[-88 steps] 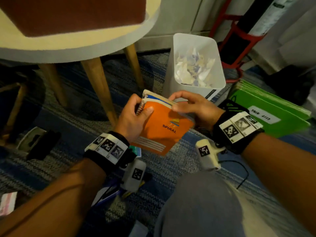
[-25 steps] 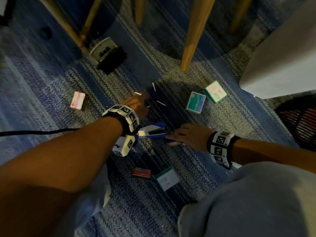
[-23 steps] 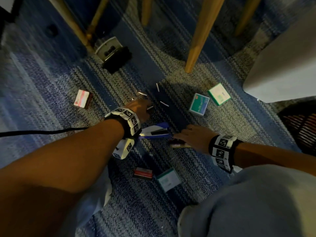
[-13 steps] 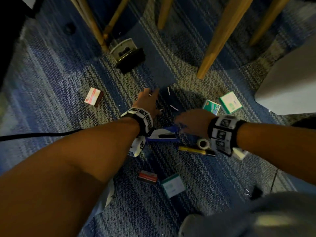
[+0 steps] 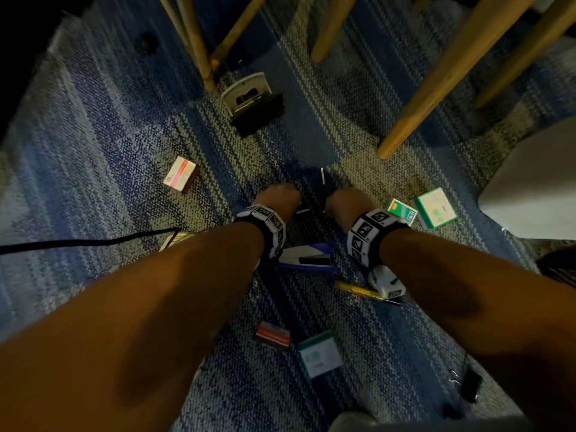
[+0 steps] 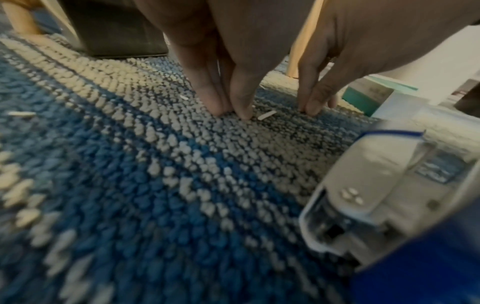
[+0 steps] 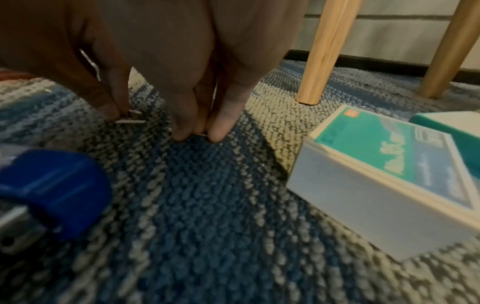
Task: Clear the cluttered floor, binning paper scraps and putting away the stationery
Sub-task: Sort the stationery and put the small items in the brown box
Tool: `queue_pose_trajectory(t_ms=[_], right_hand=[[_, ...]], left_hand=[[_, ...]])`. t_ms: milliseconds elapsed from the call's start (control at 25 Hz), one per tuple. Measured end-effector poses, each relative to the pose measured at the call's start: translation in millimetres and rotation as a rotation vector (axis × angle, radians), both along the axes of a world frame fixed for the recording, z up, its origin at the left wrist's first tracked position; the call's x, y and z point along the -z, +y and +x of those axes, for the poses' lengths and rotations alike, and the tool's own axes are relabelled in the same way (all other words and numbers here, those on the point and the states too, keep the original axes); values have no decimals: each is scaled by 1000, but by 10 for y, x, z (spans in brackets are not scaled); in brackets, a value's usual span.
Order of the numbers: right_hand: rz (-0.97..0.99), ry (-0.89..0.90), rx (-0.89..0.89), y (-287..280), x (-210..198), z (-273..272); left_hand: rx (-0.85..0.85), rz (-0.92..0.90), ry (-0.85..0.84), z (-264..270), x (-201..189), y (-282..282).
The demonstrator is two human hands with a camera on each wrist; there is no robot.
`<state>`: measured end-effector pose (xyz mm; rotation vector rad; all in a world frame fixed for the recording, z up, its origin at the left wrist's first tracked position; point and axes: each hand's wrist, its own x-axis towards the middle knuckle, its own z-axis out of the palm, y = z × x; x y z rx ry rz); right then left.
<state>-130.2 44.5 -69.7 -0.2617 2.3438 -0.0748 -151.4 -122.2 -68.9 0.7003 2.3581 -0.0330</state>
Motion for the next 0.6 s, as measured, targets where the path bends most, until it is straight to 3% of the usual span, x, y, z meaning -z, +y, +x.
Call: queue_pose_trajectory(t_ms=[160, 280, 360, 480, 600], right_hand=[[-76, 64, 239, -66, -110, -175], [-171, 159, 420, -18, -66, -437], [-229, 115, 470, 10, 24, -585], [-135, 23, 304, -52, 102, -548], [-57, 196, 173, -59, 112, -406]], left_hand=[[-54, 20, -69, -42, -73, -17], [-279, 153, -86, -68, -43, -60], [-414, 258, -83, -34, 7, -41], [-345, 273, -112, 59, 61, 36], [-165, 204, -66, 85, 122, 105]])
